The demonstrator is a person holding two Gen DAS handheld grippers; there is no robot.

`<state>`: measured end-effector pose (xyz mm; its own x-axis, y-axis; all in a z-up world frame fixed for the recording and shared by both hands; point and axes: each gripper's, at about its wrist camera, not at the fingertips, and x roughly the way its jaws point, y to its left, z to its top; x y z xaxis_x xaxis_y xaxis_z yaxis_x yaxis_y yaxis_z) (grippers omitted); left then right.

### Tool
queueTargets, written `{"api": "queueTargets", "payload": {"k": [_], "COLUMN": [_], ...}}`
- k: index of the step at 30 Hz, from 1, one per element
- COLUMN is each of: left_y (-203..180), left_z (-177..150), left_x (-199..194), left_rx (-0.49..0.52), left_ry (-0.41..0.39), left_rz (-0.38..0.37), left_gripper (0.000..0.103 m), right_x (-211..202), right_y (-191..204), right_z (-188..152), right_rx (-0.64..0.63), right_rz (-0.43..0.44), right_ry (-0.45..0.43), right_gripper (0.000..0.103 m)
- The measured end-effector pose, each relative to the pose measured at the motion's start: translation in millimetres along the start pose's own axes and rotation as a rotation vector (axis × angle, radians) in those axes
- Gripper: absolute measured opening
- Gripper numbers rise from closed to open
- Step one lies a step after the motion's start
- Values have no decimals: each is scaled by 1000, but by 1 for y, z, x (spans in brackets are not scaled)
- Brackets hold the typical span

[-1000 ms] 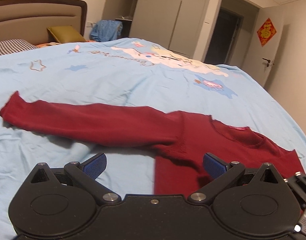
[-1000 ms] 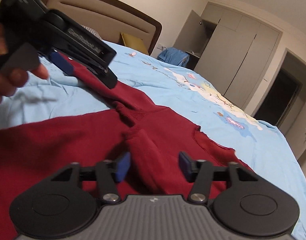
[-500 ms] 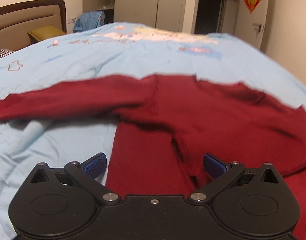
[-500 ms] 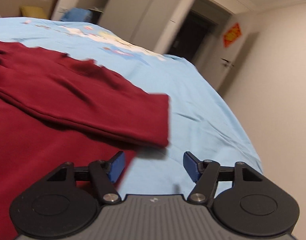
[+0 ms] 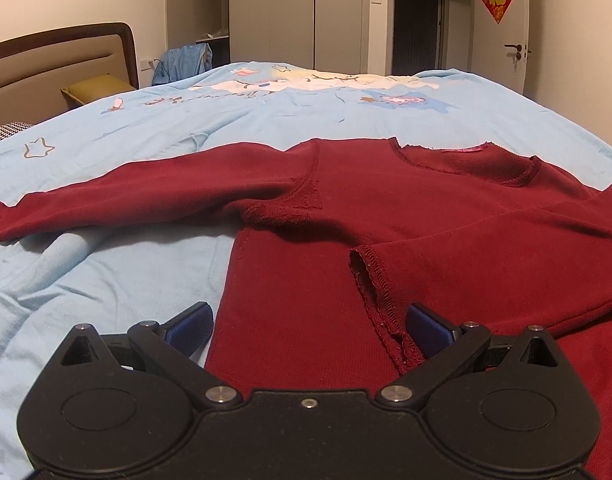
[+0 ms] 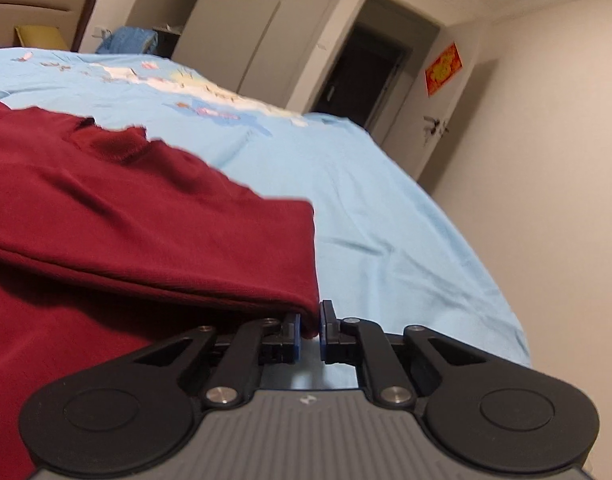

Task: Fold small clothes
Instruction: 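Grasp the sleeve cuff with the right tool and fold it across the sweater body, then grasp the other sleeve cuff with the left tool and fold it across the body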

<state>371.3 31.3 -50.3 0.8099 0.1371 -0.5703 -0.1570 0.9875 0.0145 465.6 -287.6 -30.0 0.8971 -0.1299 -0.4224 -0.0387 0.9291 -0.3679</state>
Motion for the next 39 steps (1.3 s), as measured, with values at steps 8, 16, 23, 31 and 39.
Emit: {"api": "queueTargets", "payload": {"k": [8,16,23,31,39], "left_y": [8,66,172,290,328], "left_z": [4,22,39,47,45], "left_x": [-5,-46,-55,-31,-12], "left_rx": [-14,-86,-302,-662,-828], "left_ry": [12,-21,-52,-10,-60], "left_rz": [-43,-39,207,311,270], "left_gripper": [103,102,103,102,63], "right_x": [-15,-69,-113,-144,-144], "right_y": [-1,6,32,75,90], "right_z": [4,7,6,-4,-11], "right_rx": [37,68,142,73,69], "right_rz": [42,160,383,440,455], "right_ry": [-10,-59,-91,-80,-25], "right_gripper": [14,77,103,103,103]}}
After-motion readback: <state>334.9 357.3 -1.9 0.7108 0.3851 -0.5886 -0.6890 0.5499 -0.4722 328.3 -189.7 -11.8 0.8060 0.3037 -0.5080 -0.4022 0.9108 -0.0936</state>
